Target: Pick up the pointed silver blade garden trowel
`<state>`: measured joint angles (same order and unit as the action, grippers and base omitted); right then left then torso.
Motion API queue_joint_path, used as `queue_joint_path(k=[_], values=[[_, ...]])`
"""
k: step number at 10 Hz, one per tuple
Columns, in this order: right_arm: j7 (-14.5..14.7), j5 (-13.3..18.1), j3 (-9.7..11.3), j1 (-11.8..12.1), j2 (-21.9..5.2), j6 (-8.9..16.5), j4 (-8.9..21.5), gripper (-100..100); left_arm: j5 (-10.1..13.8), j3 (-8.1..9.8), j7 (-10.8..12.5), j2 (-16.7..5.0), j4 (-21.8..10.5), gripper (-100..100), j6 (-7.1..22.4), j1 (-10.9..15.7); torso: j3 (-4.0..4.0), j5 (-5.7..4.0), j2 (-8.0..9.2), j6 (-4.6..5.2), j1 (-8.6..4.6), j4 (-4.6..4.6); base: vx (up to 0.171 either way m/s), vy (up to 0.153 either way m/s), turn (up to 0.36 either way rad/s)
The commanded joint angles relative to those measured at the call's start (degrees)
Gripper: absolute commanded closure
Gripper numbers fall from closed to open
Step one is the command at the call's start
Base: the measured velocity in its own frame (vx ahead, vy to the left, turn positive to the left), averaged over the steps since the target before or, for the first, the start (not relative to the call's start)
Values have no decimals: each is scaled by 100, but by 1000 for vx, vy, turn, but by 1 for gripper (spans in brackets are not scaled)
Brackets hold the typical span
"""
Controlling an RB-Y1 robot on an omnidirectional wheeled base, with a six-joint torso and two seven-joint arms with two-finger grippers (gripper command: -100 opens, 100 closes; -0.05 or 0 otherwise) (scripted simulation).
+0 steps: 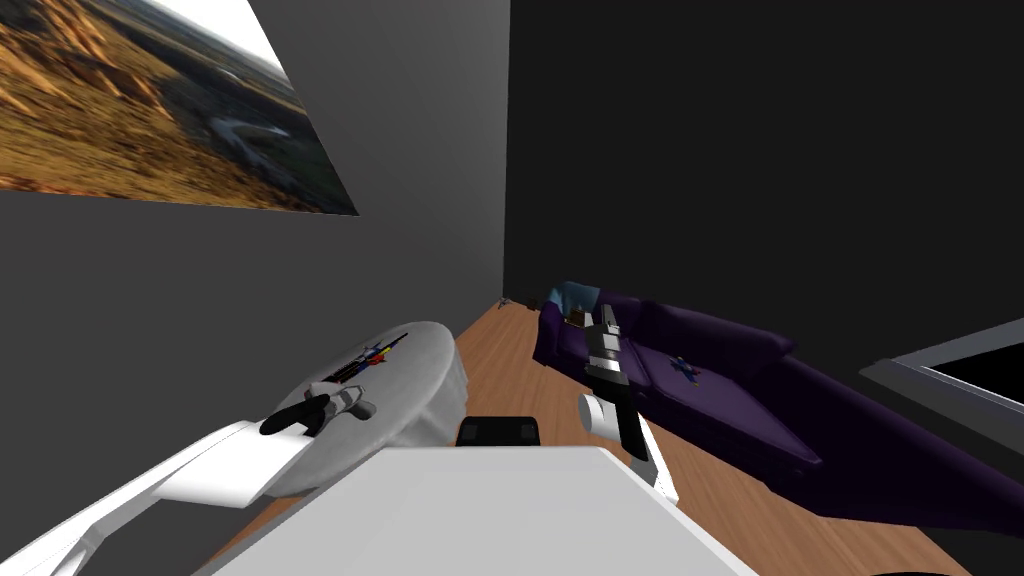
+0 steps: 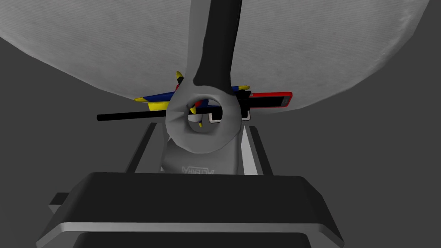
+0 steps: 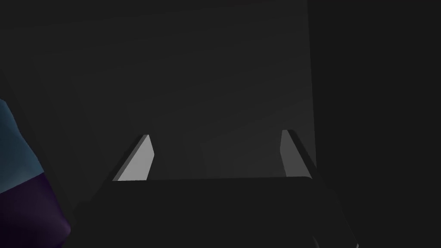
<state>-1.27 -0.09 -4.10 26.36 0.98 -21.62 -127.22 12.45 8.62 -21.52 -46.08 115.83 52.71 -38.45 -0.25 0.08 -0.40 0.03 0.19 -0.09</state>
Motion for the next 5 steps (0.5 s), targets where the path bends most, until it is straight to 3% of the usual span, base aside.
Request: queue_joint_path(k=[1, 3, 4, 5], values=[[0, 0, 0, 0, 0, 0, 0, 0, 4, 2, -41, -24, 165, 100, -39, -132, 0, 0, 0, 0, 0, 0, 63, -10, 128], [0, 0, 0, 0, 0, 0, 0, 0, -5, -9, -94, -54, 481, 100, -59, -345, 4, -2, 7, -1, -4, 1, 80, 0, 196], [0, 0, 0, 1, 0, 0, 0, 0, 18, 0, -76, -59, 351, 100, -58, -258, 3, -2, 5, -9, -1, 0, 41, -4, 72], [0, 0, 1, -1, 0, 0, 0, 0, 19, -1, -86, -61, 364, 0, -68, -273, 7, 0, 14, 3, 0, 1, 6, -2, -11]])
